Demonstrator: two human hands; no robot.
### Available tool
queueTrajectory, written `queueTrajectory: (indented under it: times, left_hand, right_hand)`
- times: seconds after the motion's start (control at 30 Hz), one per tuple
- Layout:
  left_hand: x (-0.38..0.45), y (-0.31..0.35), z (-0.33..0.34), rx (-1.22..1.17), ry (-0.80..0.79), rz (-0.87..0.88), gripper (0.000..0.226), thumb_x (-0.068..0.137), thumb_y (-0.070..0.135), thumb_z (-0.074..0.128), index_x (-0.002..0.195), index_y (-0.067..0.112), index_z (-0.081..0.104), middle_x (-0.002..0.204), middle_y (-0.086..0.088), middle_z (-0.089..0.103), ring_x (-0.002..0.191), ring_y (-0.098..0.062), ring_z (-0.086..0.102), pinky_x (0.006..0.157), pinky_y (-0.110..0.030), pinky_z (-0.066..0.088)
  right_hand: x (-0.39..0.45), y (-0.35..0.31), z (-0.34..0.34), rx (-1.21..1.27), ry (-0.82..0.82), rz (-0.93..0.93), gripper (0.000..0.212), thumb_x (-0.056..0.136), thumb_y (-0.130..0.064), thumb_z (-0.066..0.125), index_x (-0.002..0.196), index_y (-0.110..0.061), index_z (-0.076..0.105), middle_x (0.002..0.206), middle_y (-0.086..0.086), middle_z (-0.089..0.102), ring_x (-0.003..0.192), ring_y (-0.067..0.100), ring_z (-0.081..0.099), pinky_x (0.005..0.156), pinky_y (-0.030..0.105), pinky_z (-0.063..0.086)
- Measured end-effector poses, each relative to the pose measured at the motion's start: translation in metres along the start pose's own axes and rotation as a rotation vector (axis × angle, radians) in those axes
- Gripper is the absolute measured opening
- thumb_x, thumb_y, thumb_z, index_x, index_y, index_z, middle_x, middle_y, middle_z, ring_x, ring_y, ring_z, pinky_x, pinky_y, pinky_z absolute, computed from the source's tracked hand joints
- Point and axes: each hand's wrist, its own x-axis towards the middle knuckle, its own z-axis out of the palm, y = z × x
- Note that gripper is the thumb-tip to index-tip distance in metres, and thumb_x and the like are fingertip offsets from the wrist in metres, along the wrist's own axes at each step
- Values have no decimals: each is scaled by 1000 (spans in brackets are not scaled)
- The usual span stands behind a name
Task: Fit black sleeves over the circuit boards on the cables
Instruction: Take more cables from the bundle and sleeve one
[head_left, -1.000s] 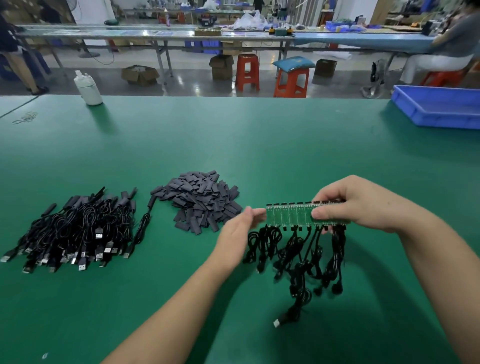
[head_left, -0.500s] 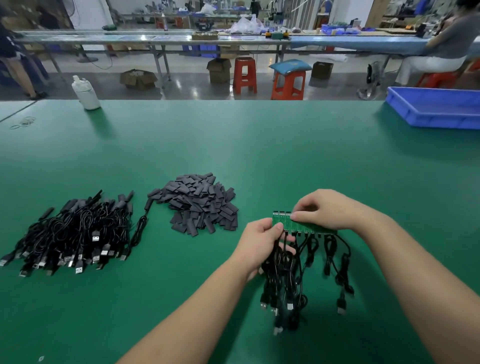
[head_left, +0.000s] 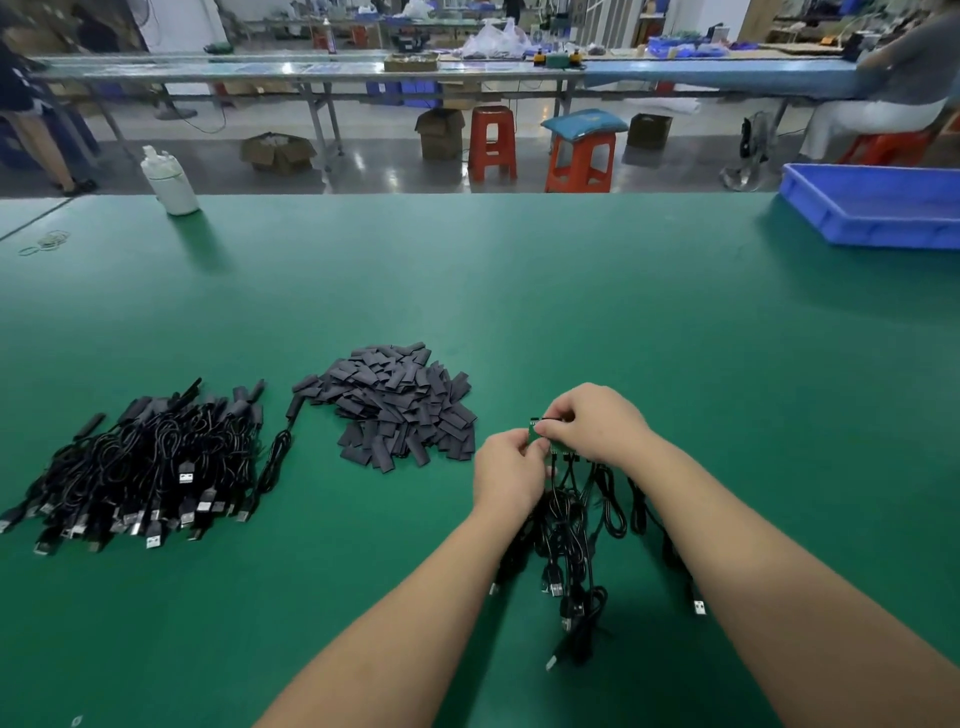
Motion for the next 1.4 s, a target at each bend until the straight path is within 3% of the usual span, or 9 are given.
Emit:
queueTrajectory:
  times: [0.2,0.47,0.57,0.67,0.77,0.87,1.03,1.23,1.4]
  left_hand:
    - [4,-1,14,34,96,-24,28,96,24,56,75,8,66,73,-11,71,73,-25,70,64,-36,54]
    - [13,-28,-38,-269,110,-136,31,100,27,52,82,11,70,80,-3,71,64,-15,72,58,-38,61]
    - [14,-41,-72,-111,37,-116,28,94,33,60,75,18,75,66,3,63,56,-18,58,61,-28,53]
    - [12,-49,-97,-37,-47,-69,30,89,30,68,65,13,63,64,9,55,56,-15,33,54,-25,28]
    - [10,-51,-111,-251,-107,-23,14,88,15,72,81,6,65,64,6,58,54,-14,37,49,-23,31]
    - [9,-57,-122,-320,-107,3,11,86,10,73,89,6,63,58,1,50,48,-9,36,46,-21,30]
    - [14,-79,-135,-77,-39,43,20,90,24,70,71,15,67,57,14,54,53,-3,42,52,-18,34]
    - [30,-107,-158,516,231,104,21,92,36,64,112,29,66,108,2,59,92,-19,59,82,-33,49]
    - [42,-113,-166,604,214,-12,43,91,41,65,131,26,58,125,-3,45,99,-25,56,82,-35,48]
  right_hand:
    - [9,3,12,-28,29,60,15,91,-46,63,86,-36,73,74,-15,66,75,10,61,60,25,43]
    - [17,54,17,-200,-84,-18,27,102,-45,45,115,-29,63,116,1,60,117,28,44,100,45,40]
    - [21,51,19,-285,39,-74,36,102,-38,49,132,-21,57,131,4,56,128,25,41,108,42,37]
    - [13,8,27,127,166,-83,28,104,-33,45,116,-21,67,115,-3,68,101,14,61,89,36,50]
    - [-4,-48,56,637,-128,-58,25,105,-39,40,110,-31,63,101,-13,70,91,3,66,89,32,55]
    - [-20,-82,91,958,-301,-13,24,106,-30,44,113,-18,63,95,3,69,85,16,69,85,34,59]
    - [-34,-96,118,1112,-236,121,24,101,-8,54,124,-2,59,75,7,61,54,14,57,51,27,54]
    - [-37,-79,121,1121,-237,195,32,97,-4,61,128,4,57,87,11,69,64,13,67,63,26,59]
    - [-37,-78,129,988,-246,170,32,96,-7,64,127,-1,63,81,2,71,64,7,67,68,21,57]
